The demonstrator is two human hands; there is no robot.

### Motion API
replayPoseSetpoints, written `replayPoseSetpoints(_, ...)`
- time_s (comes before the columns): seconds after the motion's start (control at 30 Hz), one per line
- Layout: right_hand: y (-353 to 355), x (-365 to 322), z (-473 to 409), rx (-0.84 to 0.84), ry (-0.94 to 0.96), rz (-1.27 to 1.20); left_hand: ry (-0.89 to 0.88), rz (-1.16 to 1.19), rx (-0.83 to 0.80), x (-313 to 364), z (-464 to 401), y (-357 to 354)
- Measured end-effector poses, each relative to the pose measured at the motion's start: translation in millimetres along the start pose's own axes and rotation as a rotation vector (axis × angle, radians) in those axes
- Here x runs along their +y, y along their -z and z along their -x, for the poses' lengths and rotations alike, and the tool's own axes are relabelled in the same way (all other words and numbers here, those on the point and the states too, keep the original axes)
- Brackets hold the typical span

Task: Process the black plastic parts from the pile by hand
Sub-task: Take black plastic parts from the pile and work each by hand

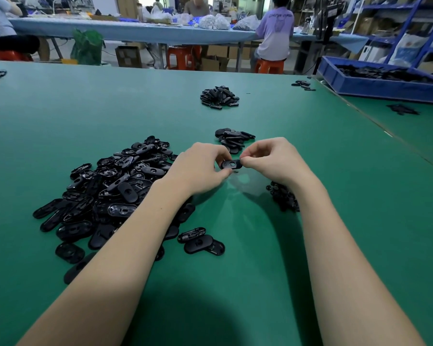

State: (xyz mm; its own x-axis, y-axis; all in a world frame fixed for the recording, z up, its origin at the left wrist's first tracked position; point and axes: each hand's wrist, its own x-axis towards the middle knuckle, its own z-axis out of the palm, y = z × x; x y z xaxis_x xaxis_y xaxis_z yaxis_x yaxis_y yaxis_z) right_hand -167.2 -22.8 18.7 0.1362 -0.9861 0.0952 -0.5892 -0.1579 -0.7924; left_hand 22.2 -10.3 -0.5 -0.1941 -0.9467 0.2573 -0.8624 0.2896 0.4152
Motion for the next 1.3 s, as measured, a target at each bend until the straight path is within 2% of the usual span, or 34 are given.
replayPoseSetpoints(0.23,2.6,7.5,-1.0,0.018,-0.065,0.155,0.024,-0.070,-0.001,-3.4,0.8,-1.1)
replayPoseSetpoints(0.4,4.9,-0.8,4.3,-0.397,-0.023,0.227,0.044,-0.077,0.000,-6.1,0.9,0.7)
replayPoseSetpoints(0.5,2.0,-5.6,4.7,-0.473,-0.027,0.287,0.044,-0.075,-0.001,-5.6,1.1,0.8)
replayPoseSetpoints(0.67,5.1,-6.2,4.2,-0.472,-0.056,0.349,0.049,-0.088,-0.015,-6.7,0.6,0.9)
replayPoseSetpoints(1.03,-1.9,-4.6,4.0,-0.442,-0.043,0.318,0.050,-0.106,-0.027,-8.6,0.8,5.9)
replayPoseSetpoints(1.3,-0.9,2.5,2.7,-0.178,-0.010,-0.007,0.028,-0.001,-0.018,-3.9,0.7,6.6)
